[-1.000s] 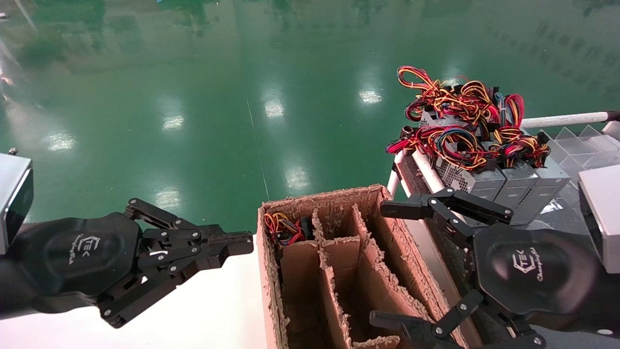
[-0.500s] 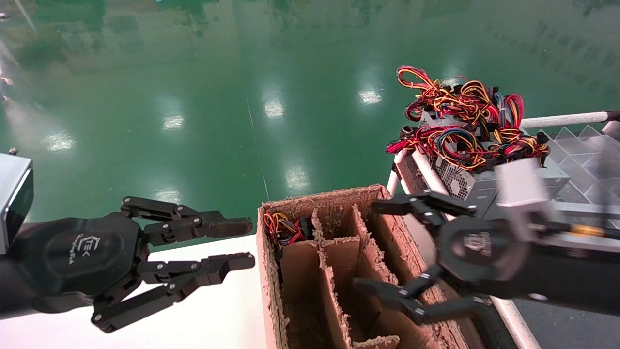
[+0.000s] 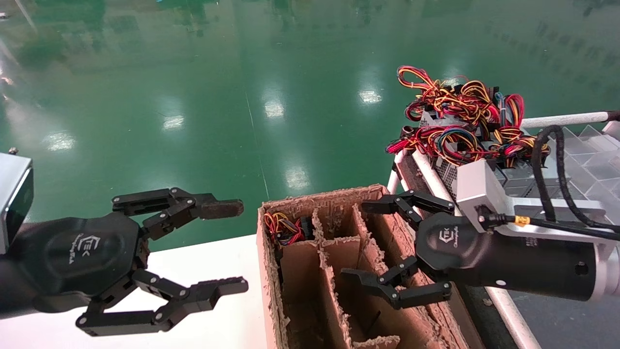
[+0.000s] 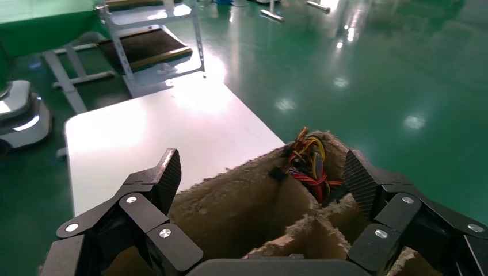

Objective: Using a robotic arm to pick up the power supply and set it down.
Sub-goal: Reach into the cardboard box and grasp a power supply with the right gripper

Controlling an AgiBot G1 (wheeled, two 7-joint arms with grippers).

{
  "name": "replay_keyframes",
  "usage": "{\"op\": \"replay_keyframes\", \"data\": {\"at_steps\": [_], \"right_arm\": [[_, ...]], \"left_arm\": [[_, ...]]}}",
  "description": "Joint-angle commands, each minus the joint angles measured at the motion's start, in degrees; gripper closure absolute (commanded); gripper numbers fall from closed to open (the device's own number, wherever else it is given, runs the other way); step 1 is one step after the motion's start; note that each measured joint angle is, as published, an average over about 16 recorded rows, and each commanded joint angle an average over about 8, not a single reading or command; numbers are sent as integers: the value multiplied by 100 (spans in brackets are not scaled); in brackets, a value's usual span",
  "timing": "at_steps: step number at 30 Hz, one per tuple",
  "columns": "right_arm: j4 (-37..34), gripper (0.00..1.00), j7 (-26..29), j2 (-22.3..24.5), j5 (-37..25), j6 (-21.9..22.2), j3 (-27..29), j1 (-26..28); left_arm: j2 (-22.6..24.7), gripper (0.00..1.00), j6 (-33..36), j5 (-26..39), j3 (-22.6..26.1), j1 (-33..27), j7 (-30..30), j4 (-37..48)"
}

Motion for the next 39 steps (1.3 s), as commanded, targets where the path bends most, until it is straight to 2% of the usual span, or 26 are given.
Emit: {"op": "replay_keyframes", "data": {"at_steps": [1,4,12,14,20,22,27,39], "right_arm": [[10,0,-23,26,0,6,13,-11],[-84,0,7,-251,-365,292,-157,57],[-708,0,385,-1349,-1223,863,-764,345],[-849,16,478,-1575,-1328,959,-859,391],[-1094,91,701,-2044,-1579,1267,-1041,475],[-1110,100,768,-2132,-1679,1413,-1077,478],[-1085,100,953,-2246,-1872,1731,-1129,444],[-1160,100,1111,-2329,-2023,2089,-1150,309]], "left_arm": [[0,0,0,0,0,0,0,0],[0,0,0,0,0,0,0,0],[0,0,0,0,0,0,0,1],[0,0,0,0,0,0,0,1],[0,0,0,0,1,0,0,1],[0,0,0,0,1,0,0,1],[0,0,0,0,1,0,1,1],[0,0,0,-1,1,-1,1,1]]}}
